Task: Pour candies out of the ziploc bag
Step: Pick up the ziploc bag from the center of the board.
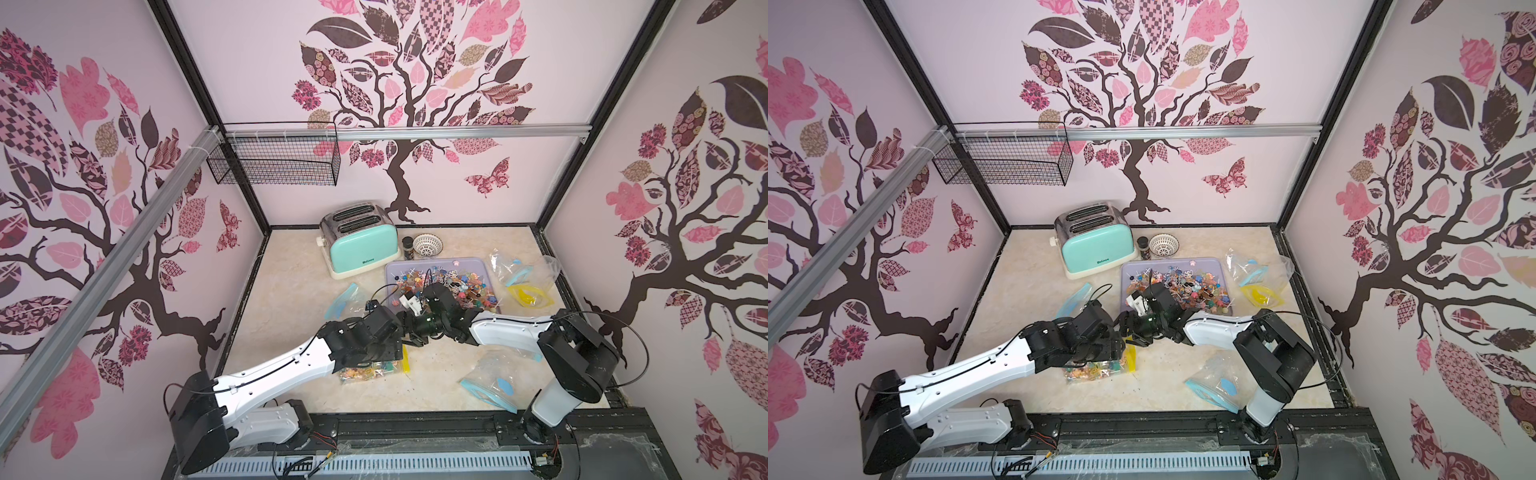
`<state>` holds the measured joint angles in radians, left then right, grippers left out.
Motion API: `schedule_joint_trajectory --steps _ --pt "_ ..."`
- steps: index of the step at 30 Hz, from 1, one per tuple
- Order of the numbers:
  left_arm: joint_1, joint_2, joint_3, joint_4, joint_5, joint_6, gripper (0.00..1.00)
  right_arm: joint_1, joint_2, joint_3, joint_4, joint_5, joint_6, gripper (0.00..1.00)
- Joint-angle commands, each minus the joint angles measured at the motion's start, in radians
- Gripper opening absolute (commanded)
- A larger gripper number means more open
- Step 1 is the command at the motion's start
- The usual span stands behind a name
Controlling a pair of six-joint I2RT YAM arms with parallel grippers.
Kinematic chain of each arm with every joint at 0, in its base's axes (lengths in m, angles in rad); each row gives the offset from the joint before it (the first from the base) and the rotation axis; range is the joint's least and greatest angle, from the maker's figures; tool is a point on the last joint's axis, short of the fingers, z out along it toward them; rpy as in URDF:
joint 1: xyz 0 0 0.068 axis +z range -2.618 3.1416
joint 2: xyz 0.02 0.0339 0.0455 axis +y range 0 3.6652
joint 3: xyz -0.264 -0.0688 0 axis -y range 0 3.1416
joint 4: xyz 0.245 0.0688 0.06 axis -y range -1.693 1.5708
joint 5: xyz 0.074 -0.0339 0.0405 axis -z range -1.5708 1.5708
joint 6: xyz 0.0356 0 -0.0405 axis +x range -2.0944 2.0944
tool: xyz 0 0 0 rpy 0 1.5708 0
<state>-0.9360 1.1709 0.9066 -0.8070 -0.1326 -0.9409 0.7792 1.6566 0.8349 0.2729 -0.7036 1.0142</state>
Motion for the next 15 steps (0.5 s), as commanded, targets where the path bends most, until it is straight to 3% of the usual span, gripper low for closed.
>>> schedule_joint_trajectory --steps 1,2,7,11,15 --pt "0.108 -0.069 -0.021 -0.094 -0.063 0.005 0.88 0.021 -0.009 -0.033 0.006 -0.042 -0.017 0.62" --pt "0.154 -0.085 -0.041 -0.105 -0.045 0.012 0.9 0.022 -0.012 -0.04 0.008 -0.039 -0.019 0.55" --pt "0.343 -0.135 -0.174 -0.069 0.102 0.054 0.97 0.023 -0.017 -0.057 0.01 -0.033 -0.024 0.03" --pt "0.486 -0.151 -0.294 0.006 0.223 0.08 0.98 0.022 -0.023 -0.049 -0.006 -0.028 -0.038 0.0" --pt "0.565 -0.155 -0.366 0.069 0.288 0.093 0.98 0.023 -0.032 -0.031 -0.049 -0.017 -0.067 0.0"
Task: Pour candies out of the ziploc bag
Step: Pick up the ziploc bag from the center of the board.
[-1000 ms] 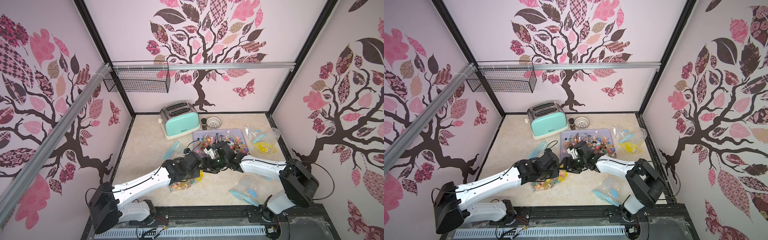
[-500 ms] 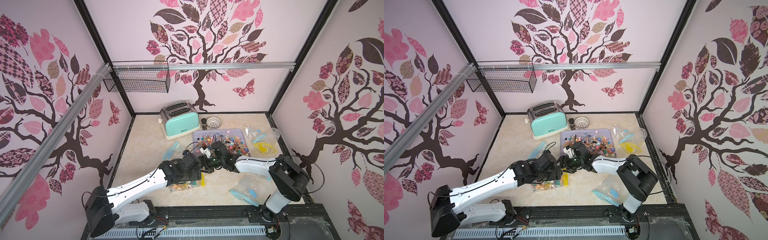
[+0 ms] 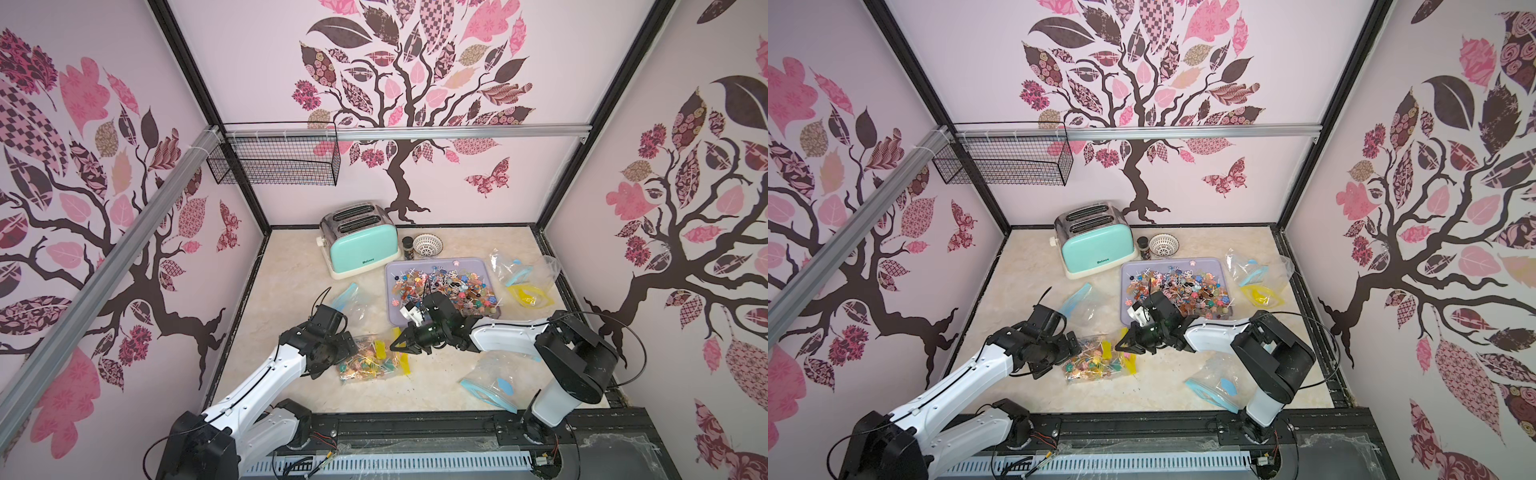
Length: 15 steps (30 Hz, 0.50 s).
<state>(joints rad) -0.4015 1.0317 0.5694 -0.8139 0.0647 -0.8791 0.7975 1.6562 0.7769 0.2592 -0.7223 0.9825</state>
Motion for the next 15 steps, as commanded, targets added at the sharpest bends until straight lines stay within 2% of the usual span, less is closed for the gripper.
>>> schedule_joint_trajectory --steps 1,7,12,15 --pt "0.037 -0.013 -0.04 0.093 0.105 0.035 0.98 0.004 -0.033 0.03 -0.04 0.004 -0.038 0.0" --pt "0.04 0.016 -0.082 0.202 0.175 0.032 0.95 0.004 -0.021 0.03 -0.037 0.006 -0.039 0.0" --pt "0.04 -0.016 -0.081 0.196 0.153 0.031 0.75 0.003 -0.021 0.028 -0.035 0.006 -0.039 0.0" --pt "0.041 -0.044 -0.076 0.173 0.123 0.037 0.7 0.003 -0.021 0.03 -0.034 0.005 -0.042 0.0"
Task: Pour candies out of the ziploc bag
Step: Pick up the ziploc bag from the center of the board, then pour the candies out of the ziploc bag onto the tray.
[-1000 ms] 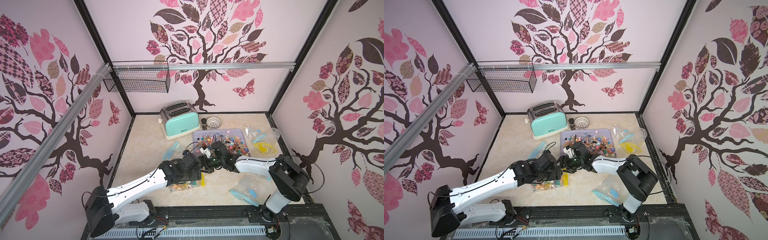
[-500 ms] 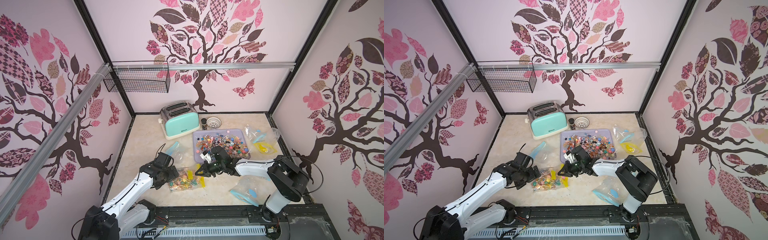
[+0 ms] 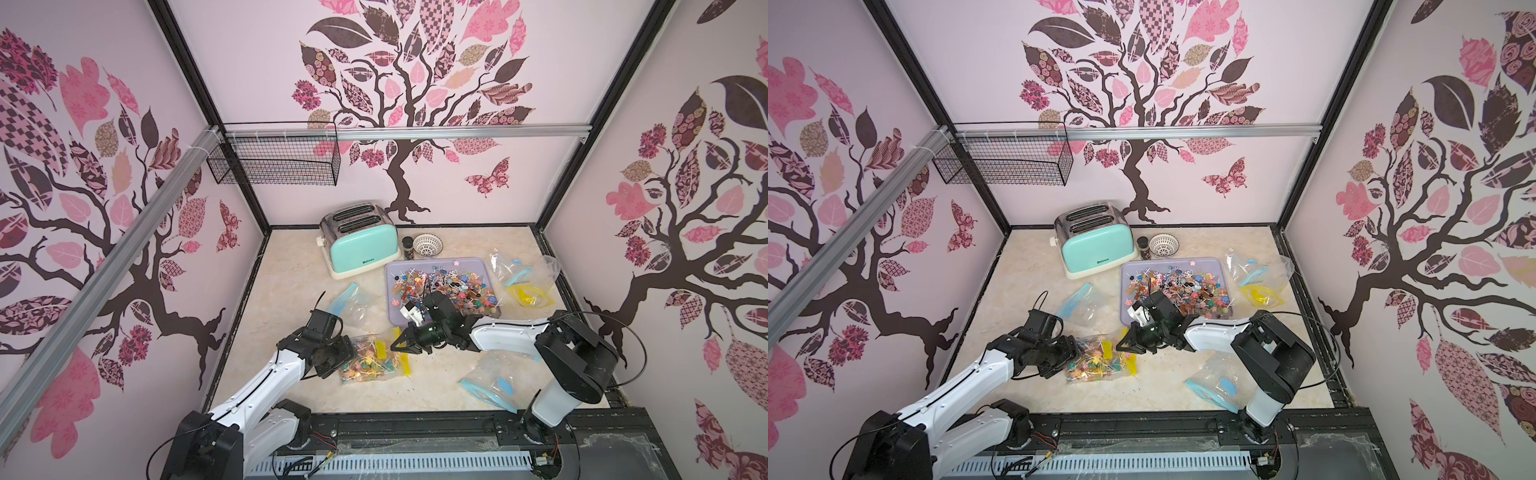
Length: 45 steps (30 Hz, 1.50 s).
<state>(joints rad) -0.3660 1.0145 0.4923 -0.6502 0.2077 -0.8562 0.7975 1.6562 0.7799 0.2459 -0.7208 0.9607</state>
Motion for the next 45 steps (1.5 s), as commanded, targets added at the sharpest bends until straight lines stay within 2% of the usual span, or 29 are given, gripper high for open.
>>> schedule_joint_trajectory --steps 1,3,9,17,22,29,36,40,45 --pt "0.006 -0.034 0.003 0.003 -0.028 0.017 0.69 0.004 -0.019 0.027 -0.021 0.003 -0.02 0.0" --pt "0.006 -0.035 0.006 -0.01 -0.045 0.02 0.68 0.004 -0.019 0.028 -0.02 0.002 -0.021 0.0" --pt "0.006 -0.013 -0.008 0.014 -0.051 0.019 0.51 0.005 -0.018 0.03 -0.019 0.0 -0.023 0.0" --pt "0.006 -0.028 0.0 -0.006 -0.069 0.013 0.01 0.003 -0.022 0.037 -0.033 0.003 -0.034 0.0" --pt "0.006 -0.06 0.003 -0.025 -0.076 0.011 0.0 0.007 -0.044 0.088 -0.129 0.034 -0.096 0.0" --pt "0.005 -0.094 0.035 -0.004 0.021 0.054 0.0 0.002 -0.102 0.272 -0.386 0.152 -0.248 0.0" --pt "-0.051 -0.097 0.14 0.001 0.035 0.072 0.0 -0.084 -0.136 0.422 -0.531 0.199 -0.329 0.0" --pt "-0.105 -0.009 0.247 0.034 0.03 0.091 0.0 -0.151 -0.157 0.484 -0.577 0.245 -0.375 0.0" --pt "-0.136 0.188 0.425 0.095 0.053 0.125 0.0 -0.284 -0.137 0.573 -0.632 0.22 -0.42 0.0"
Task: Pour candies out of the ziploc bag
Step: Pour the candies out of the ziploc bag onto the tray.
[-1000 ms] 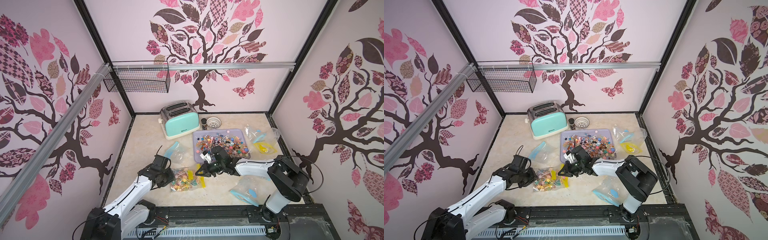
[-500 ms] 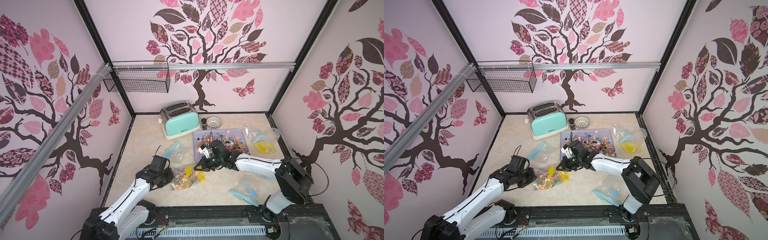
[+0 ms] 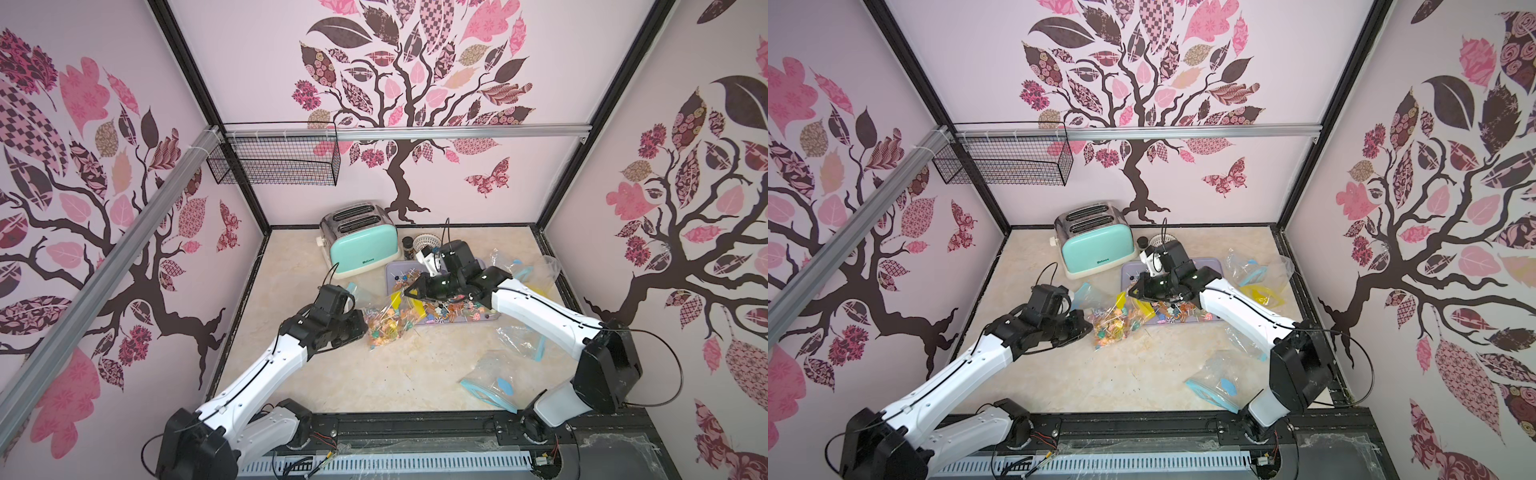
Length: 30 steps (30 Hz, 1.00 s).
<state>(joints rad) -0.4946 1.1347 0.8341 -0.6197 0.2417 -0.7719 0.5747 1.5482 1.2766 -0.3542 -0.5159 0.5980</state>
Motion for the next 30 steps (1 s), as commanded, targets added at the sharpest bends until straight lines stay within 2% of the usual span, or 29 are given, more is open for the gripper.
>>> schedule_joint_trajectory --steps 1,8,15,24,30 --pt "-0.011 0.107 0.12 0.074 0.024 0.051 0.0 -0.086 -0.021 0.086 -0.04 0.013 -0.064 0.0" --pt "-0.042 0.463 0.45 0.107 0.068 0.124 0.0 -0.317 0.06 0.156 -0.048 -0.038 -0.095 0.0" --pt "-0.058 0.778 0.766 0.08 0.115 0.154 0.0 -0.457 0.186 0.221 -0.048 -0.05 -0.12 0.0" --pt "-0.068 0.97 1.003 0.025 0.167 0.197 0.0 -0.515 0.245 0.2 -0.036 0.012 -0.141 0.0" --pt "-0.078 1.002 1.098 -0.037 0.177 0.224 0.0 -0.517 0.244 0.155 -0.027 0.031 -0.145 0.0"
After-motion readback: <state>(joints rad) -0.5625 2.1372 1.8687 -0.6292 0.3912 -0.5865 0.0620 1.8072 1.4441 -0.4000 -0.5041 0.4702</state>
